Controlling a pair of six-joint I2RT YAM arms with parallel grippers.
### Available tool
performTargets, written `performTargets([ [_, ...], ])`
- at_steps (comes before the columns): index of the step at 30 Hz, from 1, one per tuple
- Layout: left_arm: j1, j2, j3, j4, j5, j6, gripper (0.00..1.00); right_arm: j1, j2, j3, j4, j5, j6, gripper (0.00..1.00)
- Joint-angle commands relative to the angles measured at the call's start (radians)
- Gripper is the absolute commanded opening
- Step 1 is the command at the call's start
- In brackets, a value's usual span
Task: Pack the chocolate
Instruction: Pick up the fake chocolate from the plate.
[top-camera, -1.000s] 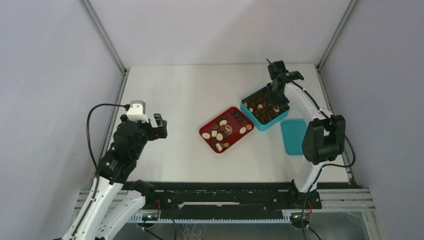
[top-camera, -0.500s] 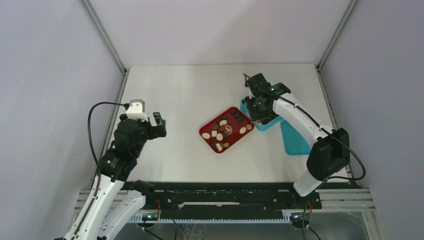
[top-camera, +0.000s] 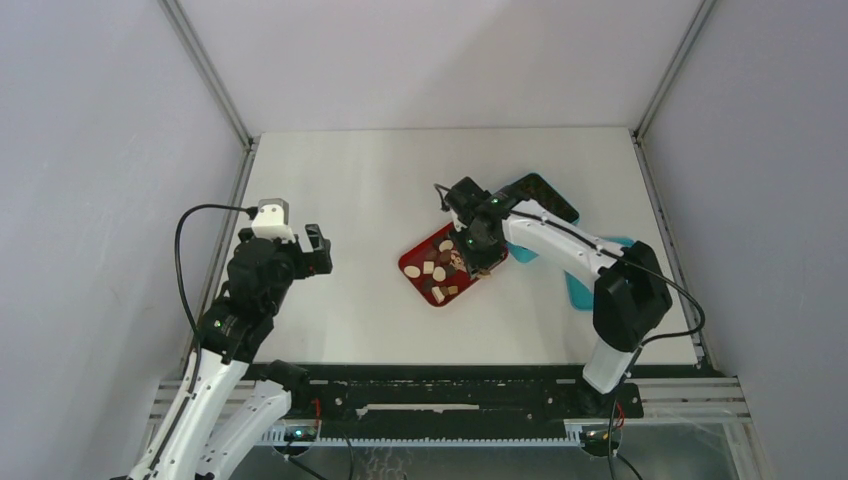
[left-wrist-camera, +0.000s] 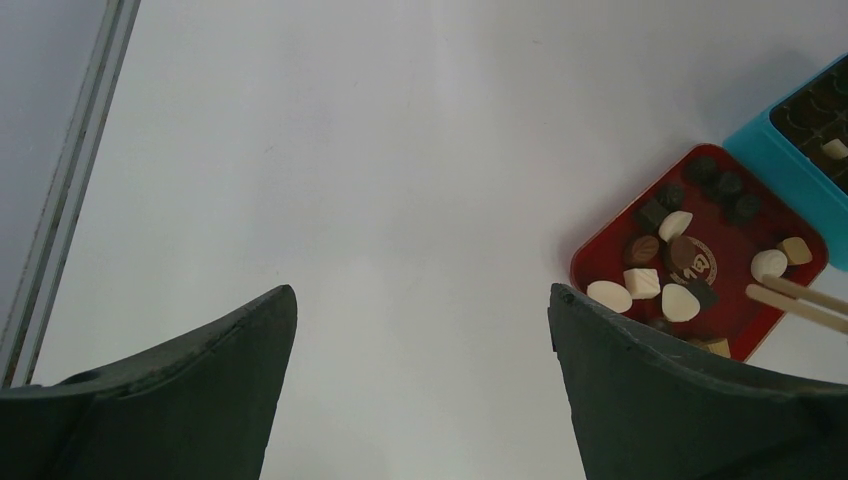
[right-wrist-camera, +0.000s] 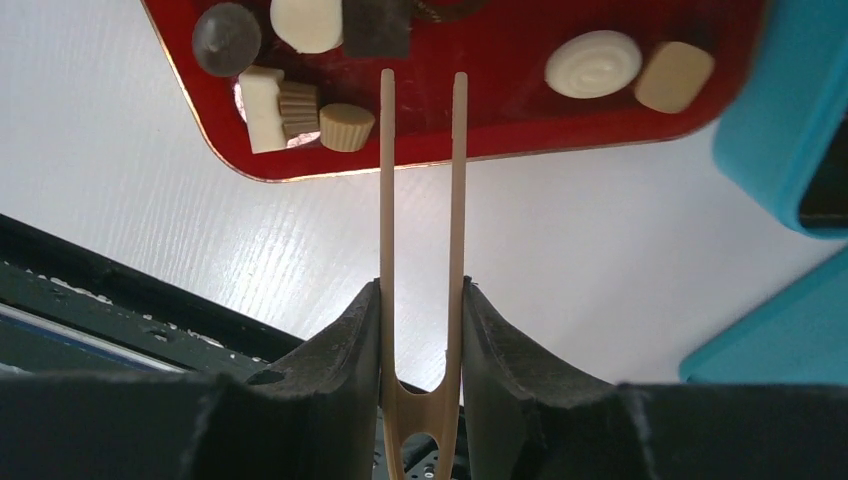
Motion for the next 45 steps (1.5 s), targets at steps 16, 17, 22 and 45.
performTargets([
  [16, 0.010, -0.008, -0.027, 0.050, 0.026, 0.012, 1.00, 0.076, 0.144, 0.087, -0.011, -0.004, -0.043, 0.40],
  [17, 0.010, -0.009, -0.027, 0.050, 0.026, 0.012, 1.00, 0.076, 0.150, 0.091, -0.010, -0.003, -0.041, 0.40],
  [22, 0.010, -0.009, -0.028, 0.050, 0.026, 0.012, 1.00, 0.078, 0.175, 0.113, -0.015, 0.058, -0.029, 0.41],
  [45, 0.012, -0.012, -0.029, 0.050, 0.026, 0.012, 1.00, 0.079, 0.238, 0.151, 0.019, 0.097, -0.017, 0.42],
])
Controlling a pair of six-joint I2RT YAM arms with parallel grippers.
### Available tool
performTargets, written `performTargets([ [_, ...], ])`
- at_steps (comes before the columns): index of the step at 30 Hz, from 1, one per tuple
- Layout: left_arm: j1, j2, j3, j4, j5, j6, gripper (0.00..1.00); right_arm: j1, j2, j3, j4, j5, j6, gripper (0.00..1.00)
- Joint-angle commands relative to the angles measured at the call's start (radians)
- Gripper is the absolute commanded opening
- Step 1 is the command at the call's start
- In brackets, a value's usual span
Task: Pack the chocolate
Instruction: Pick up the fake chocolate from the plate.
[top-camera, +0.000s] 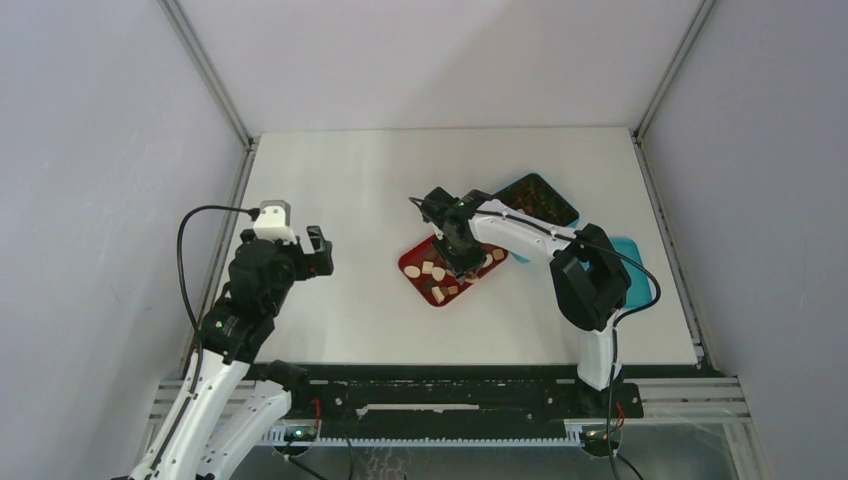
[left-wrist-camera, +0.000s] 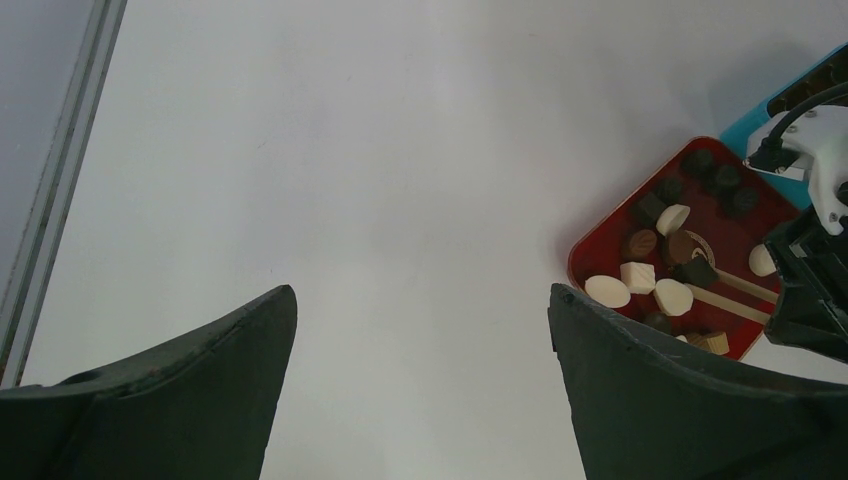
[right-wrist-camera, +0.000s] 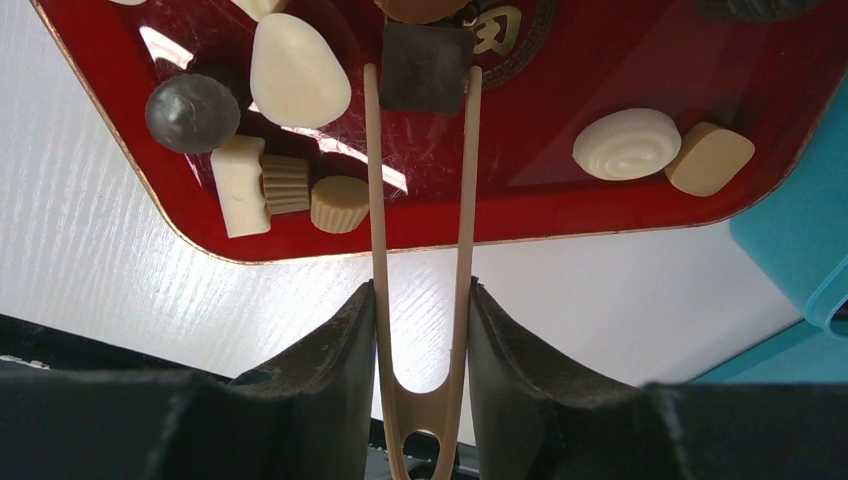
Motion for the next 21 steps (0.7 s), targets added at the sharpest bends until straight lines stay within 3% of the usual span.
performTargets([
  [1, 0.009, -0.007, -0.012, 0.042, 0.010, 0.012, 1.00, 0.008, 0.005, 0.043, 0.028, 0.038, 0.009, 0.41],
  [7, 0.009, -0.007, -0.011, 0.042, 0.011, 0.012, 1.00, 0.003, -0.002, 0.053, 0.033, 0.046, 0.012, 0.35],
  [14, 0.009, -0.009, -0.013, 0.044, 0.016, 0.012, 1.00, -0.026, -0.071, 0.034, 0.014, 0.041, 0.003, 0.10],
  [21, 0.009, -0.006, -0.013, 0.044, 0.017, 0.012, 1.00, -0.078, -0.156, 0.001, -0.015, 0.061, -0.004, 0.05],
])
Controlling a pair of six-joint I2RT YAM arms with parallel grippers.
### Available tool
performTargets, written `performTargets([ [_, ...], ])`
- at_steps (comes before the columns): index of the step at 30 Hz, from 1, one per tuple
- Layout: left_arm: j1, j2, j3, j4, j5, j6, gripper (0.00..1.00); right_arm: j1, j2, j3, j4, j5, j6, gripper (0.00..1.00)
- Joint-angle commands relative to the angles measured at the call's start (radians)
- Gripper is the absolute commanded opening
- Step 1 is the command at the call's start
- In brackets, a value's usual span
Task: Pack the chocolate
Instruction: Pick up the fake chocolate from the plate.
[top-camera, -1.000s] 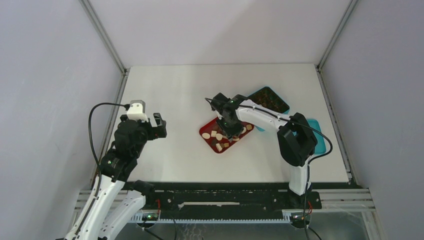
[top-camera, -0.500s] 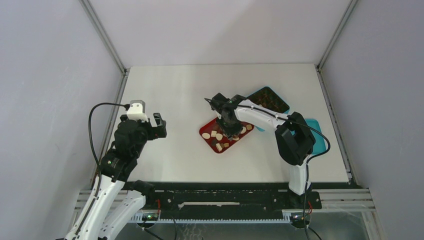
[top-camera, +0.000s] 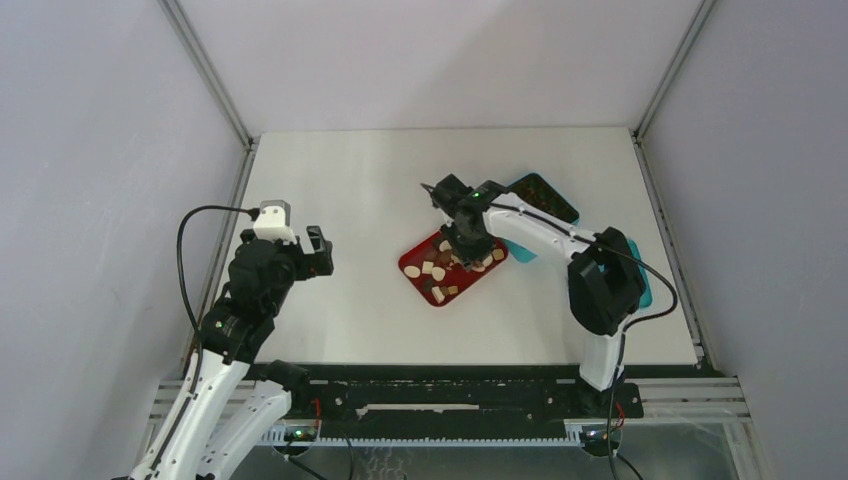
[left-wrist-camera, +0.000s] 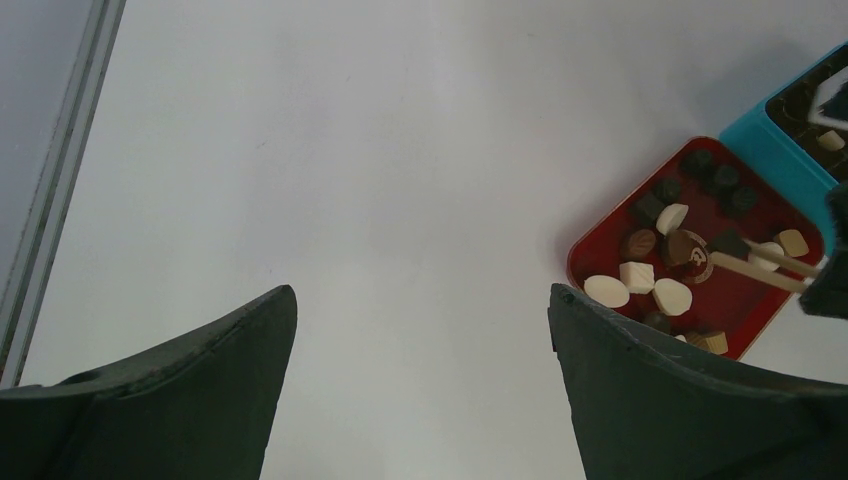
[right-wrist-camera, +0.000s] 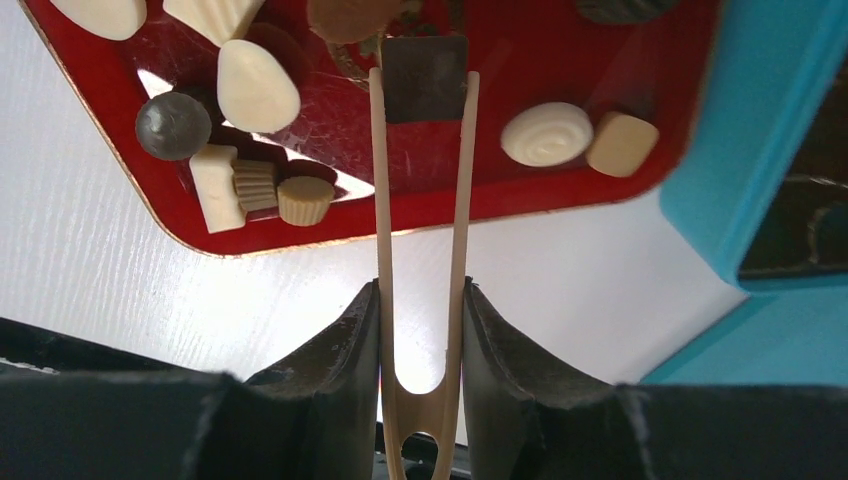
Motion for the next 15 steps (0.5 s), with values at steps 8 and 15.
performTargets([
  [8, 0.008, -0.005, -0.012, 0.045, 0.021, 0.012, 1.00, -0.142, -0.207, -0.057, -0.022, 0.089, -0.008, 0.04],
  [15, 0.008, -0.005, -0.013, 0.045, 0.020, 0.014, 1.00, -0.270, -0.220, -0.072, -0.015, 0.155, 0.008, 0.05],
])
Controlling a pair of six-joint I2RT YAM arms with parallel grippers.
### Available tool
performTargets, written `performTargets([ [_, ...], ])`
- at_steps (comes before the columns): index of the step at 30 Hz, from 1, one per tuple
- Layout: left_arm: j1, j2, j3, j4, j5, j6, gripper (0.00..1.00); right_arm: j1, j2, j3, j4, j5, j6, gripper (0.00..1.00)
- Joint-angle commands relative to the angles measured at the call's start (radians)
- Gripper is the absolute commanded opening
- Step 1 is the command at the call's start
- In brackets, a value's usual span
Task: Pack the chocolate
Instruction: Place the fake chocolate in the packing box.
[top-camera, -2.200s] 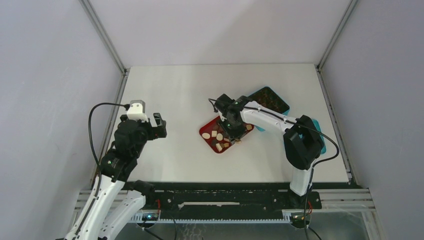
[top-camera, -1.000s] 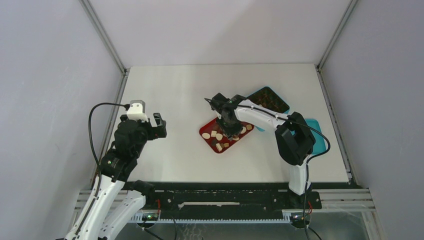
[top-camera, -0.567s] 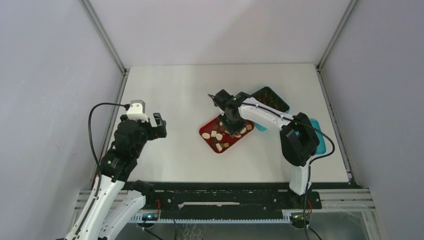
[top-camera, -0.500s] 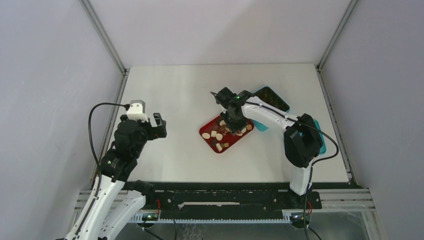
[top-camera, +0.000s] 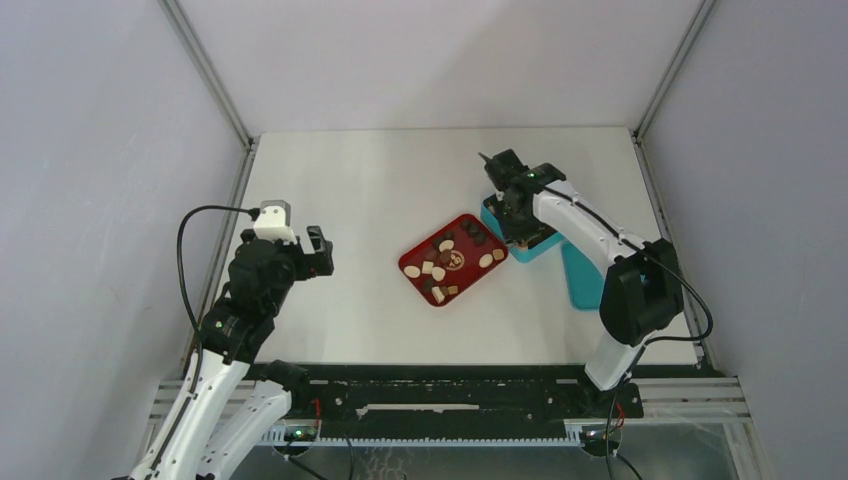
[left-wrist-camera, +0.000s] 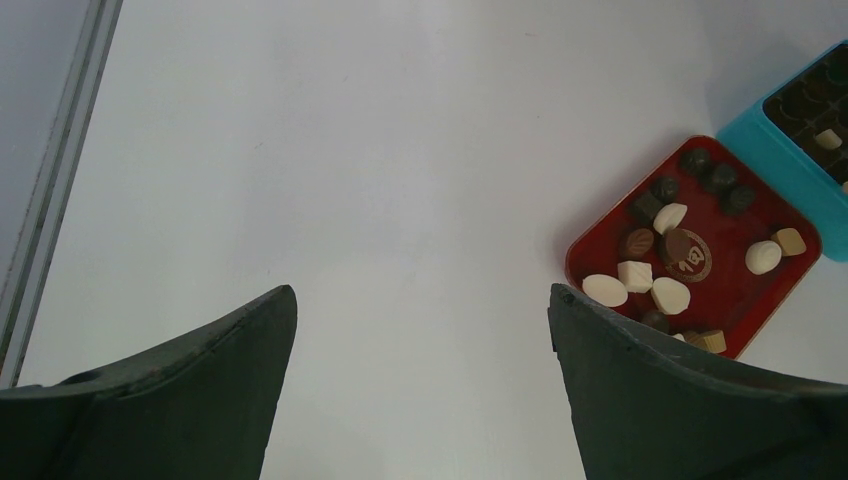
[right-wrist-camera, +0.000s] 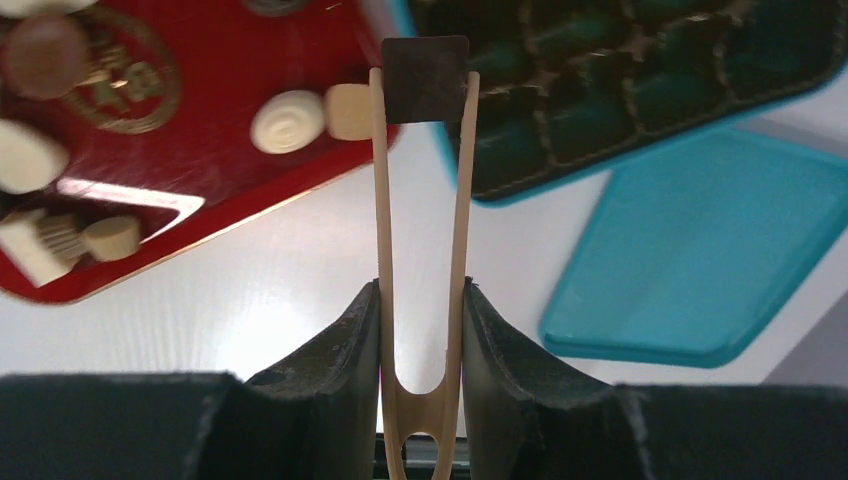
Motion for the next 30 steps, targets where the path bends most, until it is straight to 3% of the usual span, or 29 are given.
performTargets([
  [1, 0.007, -0.003, -0.012, 0.045, 0.016, 0.013, 1.00, -0.068, -0.038, -0.005, 0.009, 0.073, 0.010, 0.05],
  [14, 0.008, -0.001, -0.013, 0.045, 0.016, 0.015, 1.00, -0.167, 0.053, 0.021, 0.066, 0.072, -0.001, 0.12],
  [19, 0.008, -0.003, -0.015, 0.046, 0.021, 0.016, 1.00, -0.170, 0.079, 0.028, 0.078, 0.069, -0.002, 0.21],
  [25, 0.008, -0.004, -0.018, 0.050, 0.018, 0.019, 1.00, -0.171, 0.074, 0.032, 0.080, 0.072, -0.001, 0.40],
  [30, 0.008, -0.006, -0.020, 0.053, 0.016, 0.019, 1.00, -0.172, 0.056, 0.029, 0.084, 0.074, 0.001, 0.43],
])
